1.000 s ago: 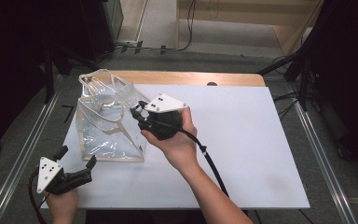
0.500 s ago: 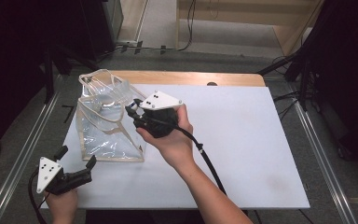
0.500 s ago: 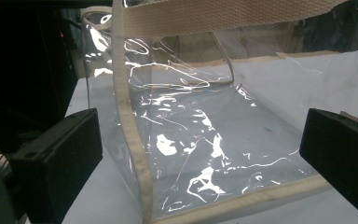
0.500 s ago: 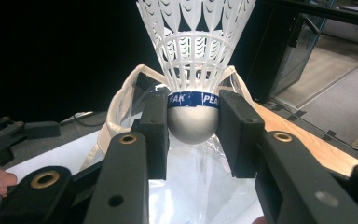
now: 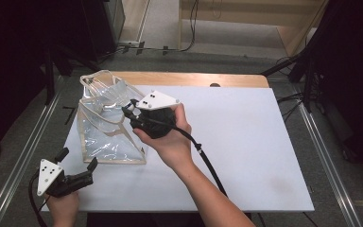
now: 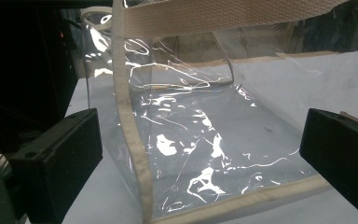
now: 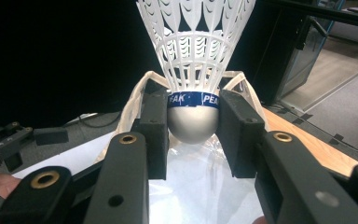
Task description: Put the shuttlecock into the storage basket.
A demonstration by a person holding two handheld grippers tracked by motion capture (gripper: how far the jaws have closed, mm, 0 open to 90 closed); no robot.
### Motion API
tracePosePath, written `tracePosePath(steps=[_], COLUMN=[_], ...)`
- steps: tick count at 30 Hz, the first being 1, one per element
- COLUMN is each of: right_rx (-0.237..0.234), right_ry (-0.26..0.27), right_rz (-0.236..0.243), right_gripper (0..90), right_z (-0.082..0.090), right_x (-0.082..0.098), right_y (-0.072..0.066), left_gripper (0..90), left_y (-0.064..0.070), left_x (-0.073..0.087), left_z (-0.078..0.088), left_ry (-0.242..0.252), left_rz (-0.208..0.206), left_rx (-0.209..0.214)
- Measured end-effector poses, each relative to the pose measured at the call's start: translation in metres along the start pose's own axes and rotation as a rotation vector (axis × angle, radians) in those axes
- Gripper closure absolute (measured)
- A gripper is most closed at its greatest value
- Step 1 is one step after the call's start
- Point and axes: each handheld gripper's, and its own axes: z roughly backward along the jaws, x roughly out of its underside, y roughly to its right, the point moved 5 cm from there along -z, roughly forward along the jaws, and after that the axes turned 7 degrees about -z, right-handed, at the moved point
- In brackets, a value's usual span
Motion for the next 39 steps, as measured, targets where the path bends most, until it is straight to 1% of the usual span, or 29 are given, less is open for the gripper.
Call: tracePosePath(steps=[15, 21, 32, 39], right_rx=[-0.028, -0.041, -0.055, -0.058], right_ry=[-0.002, -0.011, -0.023, -0.028], right_rz=[-0.006, -0.012, -0.009, -0.016], right_gripper=[62.5, 62.5, 62.5, 62.4], right_z=[-0.009, -0.012, -0.021, -0.024], right_x=[-0.005, -0.006, -0.007, -0.006], right_y=[-0.009, -0.014, -0.020, -0.021], left_gripper=[0.0, 0.0, 0.0, 0.0], left_y=[0.000, 0.000, -0.001, -0.001], left_x=[0.000, 0.000, 0.000, 0.000], left_z=[0.000, 0.000, 0.000, 0.000], left_ry=[0.000, 0.000, 0.003, 0.003], left_rz=[0.002, 0.002, 0.004, 0.006], left_rx=[0.001, 0.001, 0.001, 0.001])
